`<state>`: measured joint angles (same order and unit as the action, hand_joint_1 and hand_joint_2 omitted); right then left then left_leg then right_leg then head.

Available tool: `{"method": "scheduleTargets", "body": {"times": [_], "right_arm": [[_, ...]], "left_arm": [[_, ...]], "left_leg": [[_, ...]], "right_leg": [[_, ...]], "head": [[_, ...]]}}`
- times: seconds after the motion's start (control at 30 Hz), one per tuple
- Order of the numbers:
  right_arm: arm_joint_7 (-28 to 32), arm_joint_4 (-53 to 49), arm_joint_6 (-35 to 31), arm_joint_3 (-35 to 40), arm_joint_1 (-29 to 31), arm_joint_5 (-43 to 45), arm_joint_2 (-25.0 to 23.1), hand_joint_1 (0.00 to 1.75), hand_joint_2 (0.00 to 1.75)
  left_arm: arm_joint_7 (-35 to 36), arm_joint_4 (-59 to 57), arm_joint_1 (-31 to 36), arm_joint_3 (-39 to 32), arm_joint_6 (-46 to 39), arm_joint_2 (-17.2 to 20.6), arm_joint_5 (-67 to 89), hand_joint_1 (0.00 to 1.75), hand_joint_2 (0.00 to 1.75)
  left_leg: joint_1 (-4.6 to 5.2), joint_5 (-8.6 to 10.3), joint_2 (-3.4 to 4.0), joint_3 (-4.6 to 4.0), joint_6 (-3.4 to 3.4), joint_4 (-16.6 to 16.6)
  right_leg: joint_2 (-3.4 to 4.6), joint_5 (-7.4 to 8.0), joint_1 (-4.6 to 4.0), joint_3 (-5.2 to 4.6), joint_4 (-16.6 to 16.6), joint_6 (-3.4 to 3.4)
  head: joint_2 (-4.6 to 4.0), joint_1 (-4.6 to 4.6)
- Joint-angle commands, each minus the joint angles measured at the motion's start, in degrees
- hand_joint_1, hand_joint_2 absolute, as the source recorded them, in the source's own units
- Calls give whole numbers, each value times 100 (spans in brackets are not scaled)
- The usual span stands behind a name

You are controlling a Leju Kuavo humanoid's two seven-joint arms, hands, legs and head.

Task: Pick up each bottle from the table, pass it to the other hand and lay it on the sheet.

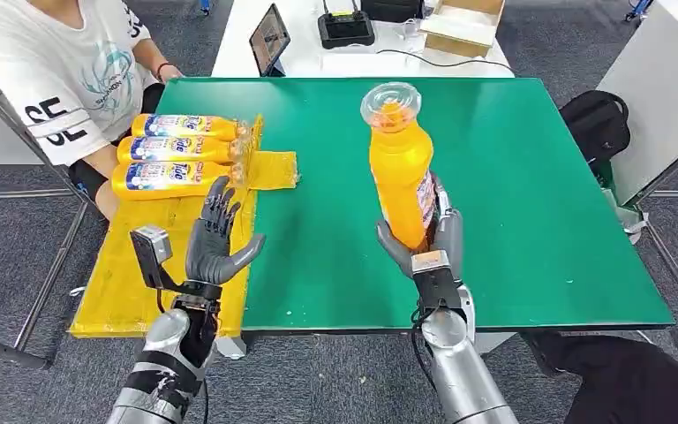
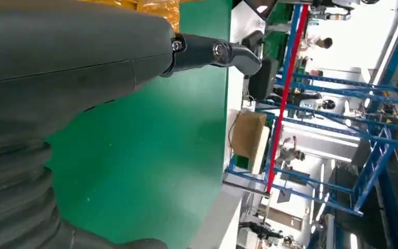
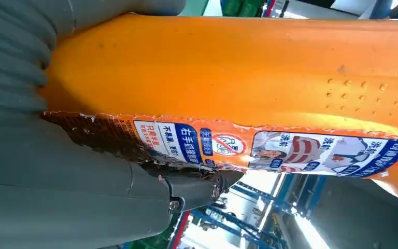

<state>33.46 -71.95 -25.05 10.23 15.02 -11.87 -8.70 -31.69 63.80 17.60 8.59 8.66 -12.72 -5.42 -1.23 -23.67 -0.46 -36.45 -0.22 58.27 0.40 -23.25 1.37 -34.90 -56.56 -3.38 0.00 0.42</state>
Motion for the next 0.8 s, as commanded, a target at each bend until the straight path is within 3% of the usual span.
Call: {"method": "scheduleTargets", "body": {"times": [0.03, 0.5, 0.8], "right_arm": [[8, 425, 246, 18, 196, -91, 66, 175, 175], [43, 2208, 290, 729, 794, -817, -412, 175, 175], [-74, 2727, 251, 1063, 877, -1098, -542, 175, 175]], "left_arm": [[-18, -20, 102, 419, 231, 226, 110, 0, 175], [57, 109, 42, 1145, 885, 137, -14, 0, 175], [119, 73, 67, 1259, 975, 105, -97, 0, 175]], "left_leg": [[-1, -10, 10, 32, 8, -5], [-1, -5, 16, 15, 3, -5], [1, -5, 11, 16, 6, -6]], "right_leg": [[1, -7, -5, 30, 6, 19], [11, -1, -4, 12, 4, 12], [5, -3, -1, 13, 4, 11]], "head": [[0, 0], [0, -2], [0, 0]]}}
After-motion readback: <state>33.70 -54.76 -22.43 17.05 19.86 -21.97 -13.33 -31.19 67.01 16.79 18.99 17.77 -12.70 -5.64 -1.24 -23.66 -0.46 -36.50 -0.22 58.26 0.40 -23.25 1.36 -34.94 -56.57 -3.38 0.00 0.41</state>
